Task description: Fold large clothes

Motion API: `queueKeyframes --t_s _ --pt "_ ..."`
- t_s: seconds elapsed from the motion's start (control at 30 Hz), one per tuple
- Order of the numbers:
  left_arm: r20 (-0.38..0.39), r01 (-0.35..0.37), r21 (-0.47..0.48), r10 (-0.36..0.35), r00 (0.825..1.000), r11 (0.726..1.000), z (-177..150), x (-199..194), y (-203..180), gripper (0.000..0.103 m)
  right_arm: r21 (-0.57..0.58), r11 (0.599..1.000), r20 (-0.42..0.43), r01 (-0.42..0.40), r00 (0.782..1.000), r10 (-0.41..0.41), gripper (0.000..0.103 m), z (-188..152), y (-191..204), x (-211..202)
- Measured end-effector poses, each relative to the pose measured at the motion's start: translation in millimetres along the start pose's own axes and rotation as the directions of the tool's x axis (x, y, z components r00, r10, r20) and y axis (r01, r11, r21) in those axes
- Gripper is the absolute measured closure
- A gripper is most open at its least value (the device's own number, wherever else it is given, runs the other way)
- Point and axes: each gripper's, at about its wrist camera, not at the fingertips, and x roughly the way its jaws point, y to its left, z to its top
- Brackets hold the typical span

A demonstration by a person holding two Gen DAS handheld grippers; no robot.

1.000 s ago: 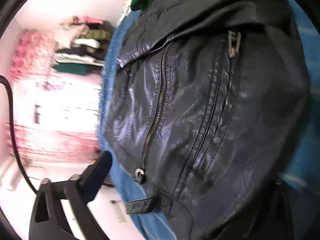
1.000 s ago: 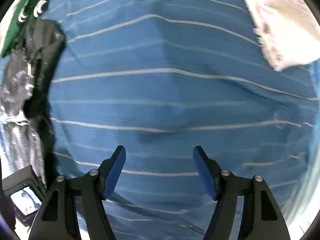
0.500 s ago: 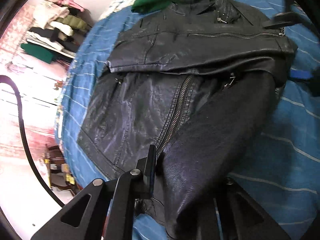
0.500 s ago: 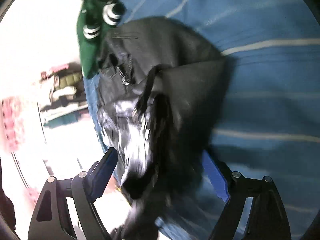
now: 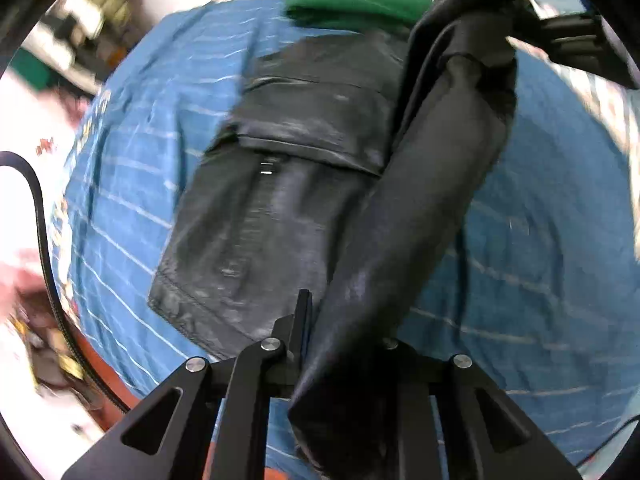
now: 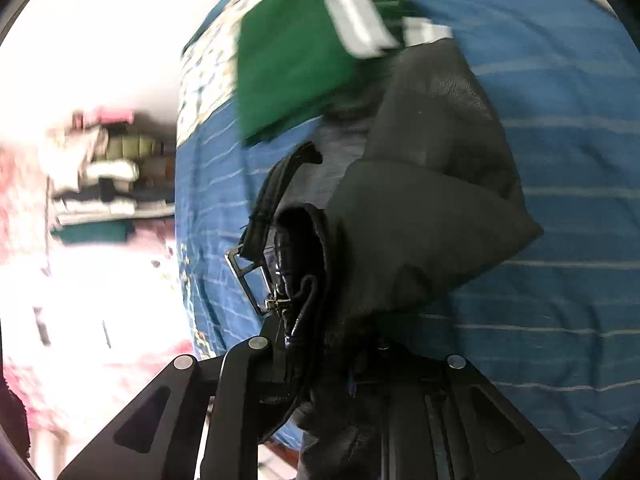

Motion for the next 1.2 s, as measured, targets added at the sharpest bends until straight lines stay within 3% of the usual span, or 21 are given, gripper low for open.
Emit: queueKeyframes --t_s 0.1,0.23,0.33,0.37,0.4,0.43,0.47,0.53,0.57,0.6,0.63,0.67,0.73,0.8,0.87,0.93,1.03,1.13,1.2 --pt "0.004 0.071 -0.124 -0.071 0.997 0.990 14 7 58 0.087 -0.095 0.990 -0.031 0.101 0.994 -0.104 0.084 6 70 44" --pt "-0.013 0.153 -0.254 -0.161 0.987 0.955 31 39 128 0.086 -0.174 0.961 -0.079 0.217 0.969 -0.233 0.084 13 123 121" --pt "-0.060 0.273 -0.390 -0.321 0.945 0.879 35 79 172 0.086 -0.208 0.923 -0.124 0.324 0.927 -0.353 0.080 18 139 181" --pt "-0.072 0.301 -0.435 -0.366 0.928 0.849 35 91 181 0.086 -0.209 0.916 -0.141 0.342 0.916 -0.375 0.069 19 141 195" --pt "-0.082 0.324 -0.476 -0.408 0.909 0.818 33 100 187 0.085 -0.213 0.915 -0.176 0.342 0.908 -0.380 0.064 20 142 214" --pt "-0.082 0.356 -0.532 -0.465 0.882 0.768 31 110 195 0.085 -0.211 0.919 -0.201 0.334 0.905 -0.376 0.054 23 143 225" --pt "-0.063 0.389 -0.601 -0.527 0.848 0.698 26 121 206 0.084 -0.202 0.929 -0.220 0.310 0.910 -0.351 0.042 26 143 233" --pt "-0.029 0.419 -0.656 -0.575 0.818 0.628 20 132 216 0.080 -0.182 0.963 -0.254 0.199 0.937 -0.242 0.035 30 142 238" --pt "-0.022 0.412 -0.672 -0.573 0.819 0.615 18 137 221 0.078 -0.178 0.973 -0.260 0.147 0.947 -0.190 0.035 34 141 235" --pt "-0.024 0.391 -0.676 -0.549 0.835 0.625 16 139 224 0.071 -0.174 0.983 -0.266 0.062 0.958 -0.108 0.034 35 139 222" --pt "-0.033 0.347 -0.668 -0.492 0.870 0.658 15 142 228 0.068 -0.174 0.984 -0.264 0.027 0.962 -0.073 0.034 37 136 214" --pt "-0.039 0.329 -0.661 -0.469 0.882 0.674 15 145 229 0.068 -0.175 0.985 -0.244 0.008 0.968 -0.051 0.034 39 131 200" --pt "-0.052 0.297 -0.655 -0.434 0.900 0.694 14 148 231 0.063 -0.171 0.984 -0.156 0.055 0.984 -0.082 0.034 45 106 158" --pt "-0.048 0.278 -0.638 -0.397 0.917 0.719 11 145 227 0.061 -0.129 0.981 -0.078 0.143 0.985 -0.154 0.034 54 69 124" --pt "-0.038 0.246 -0.598 -0.334 0.942 0.763 11 136 217 0.061 -0.039 0.986 -0.050 0.162 0.985 -0.163 0.034 67 15 102" --pt "-0.026 0.219 -0.571 -0.284 0.958 0.791 9 132 208 0.060 0.015 0.991 -0.052 0.135 0.990 -0.134 0.034 80 -23 102" --pt "-0.027 0.169 -0.540 -0.218 0.976 0.825 8 134 196 0.054 0.043 0.999 -0.056 0.032 0.998 -0.030 0.034 103 -62 127" --pt "-0.048 0.132 -0.511 -0.181 0.982 0.849 9 141 186 0.051 0.025 0.997 -0.085 -0.067 0.994 0.069 0.035 116 -69 173" --pt "-0.053 0.116 -0.496 -0.164 0.985 0.861 11 141 180 0.051 -0.024 0.996 -0.082 -0.089 0.993 0.087 0.045 120 -60 194"
